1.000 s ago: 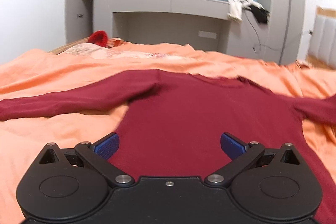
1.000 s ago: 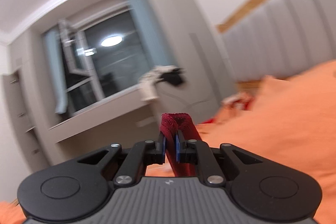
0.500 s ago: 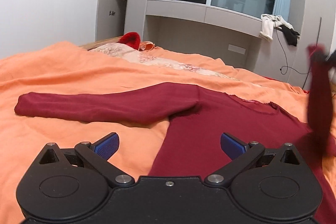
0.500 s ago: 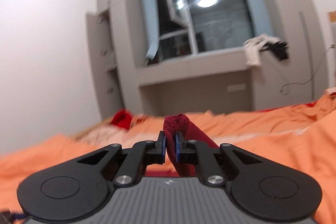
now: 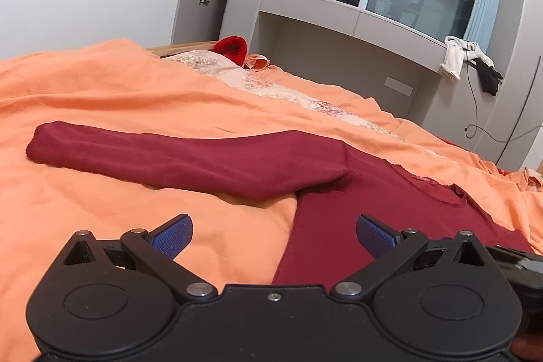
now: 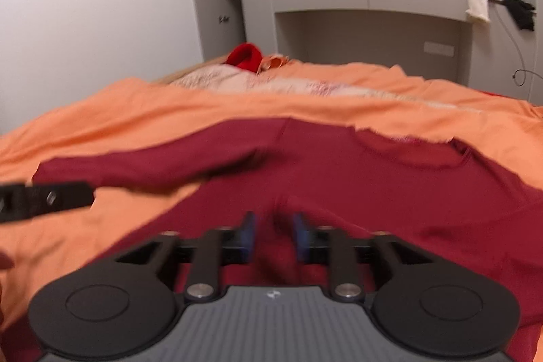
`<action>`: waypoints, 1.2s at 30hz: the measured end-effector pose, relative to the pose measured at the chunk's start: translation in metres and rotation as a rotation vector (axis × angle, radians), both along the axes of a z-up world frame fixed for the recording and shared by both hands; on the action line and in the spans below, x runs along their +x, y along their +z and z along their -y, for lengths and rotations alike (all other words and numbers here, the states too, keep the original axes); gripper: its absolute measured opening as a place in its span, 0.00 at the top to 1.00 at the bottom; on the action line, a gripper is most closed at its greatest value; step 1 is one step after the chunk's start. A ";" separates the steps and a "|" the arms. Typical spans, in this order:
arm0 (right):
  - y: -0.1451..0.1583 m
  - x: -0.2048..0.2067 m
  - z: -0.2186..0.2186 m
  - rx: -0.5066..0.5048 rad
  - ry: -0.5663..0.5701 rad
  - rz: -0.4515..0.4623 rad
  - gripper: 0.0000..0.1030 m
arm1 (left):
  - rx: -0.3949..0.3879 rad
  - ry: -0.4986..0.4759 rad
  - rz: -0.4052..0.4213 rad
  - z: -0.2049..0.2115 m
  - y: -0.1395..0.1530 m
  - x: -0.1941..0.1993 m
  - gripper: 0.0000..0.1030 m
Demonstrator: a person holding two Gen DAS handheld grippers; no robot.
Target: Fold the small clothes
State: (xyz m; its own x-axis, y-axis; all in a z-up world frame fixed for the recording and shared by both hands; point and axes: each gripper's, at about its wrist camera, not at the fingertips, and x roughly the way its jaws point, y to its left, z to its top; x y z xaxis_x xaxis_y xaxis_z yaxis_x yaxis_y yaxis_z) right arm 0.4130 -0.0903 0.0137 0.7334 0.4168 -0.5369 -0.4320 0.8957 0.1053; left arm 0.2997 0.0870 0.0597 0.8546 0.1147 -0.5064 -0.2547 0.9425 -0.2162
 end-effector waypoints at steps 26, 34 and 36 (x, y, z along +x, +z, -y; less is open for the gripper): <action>-0.020 -0.083 0.219 -0.182 -0.460 0.186 0.07 | -0.030 -0.281 -0.010 0.081 -0.041 0.073 0.12; -0.039 -0.074 0.231 -0.099 -0.448 0.165 0.12 | 0.026 -0.437 -0.026 0.096 -0.054 0.081 0.52; -0.041 -0.074 0.231 -0.092 -0.445 0.165 0.12 | 0.040 -0.460 -0.045 0.101 -0.059 0.085 0.60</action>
State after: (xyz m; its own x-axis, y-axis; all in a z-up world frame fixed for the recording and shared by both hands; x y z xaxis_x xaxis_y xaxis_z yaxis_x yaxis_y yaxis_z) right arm 0.3393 -0.3216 -0.0270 0.9082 -0.0010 -0.4186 -0.0085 0.9997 -0.0208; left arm 0.3844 -0.0135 0.0008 0.7987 -0.2507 -0.5470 0.1833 0.9672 -0.1757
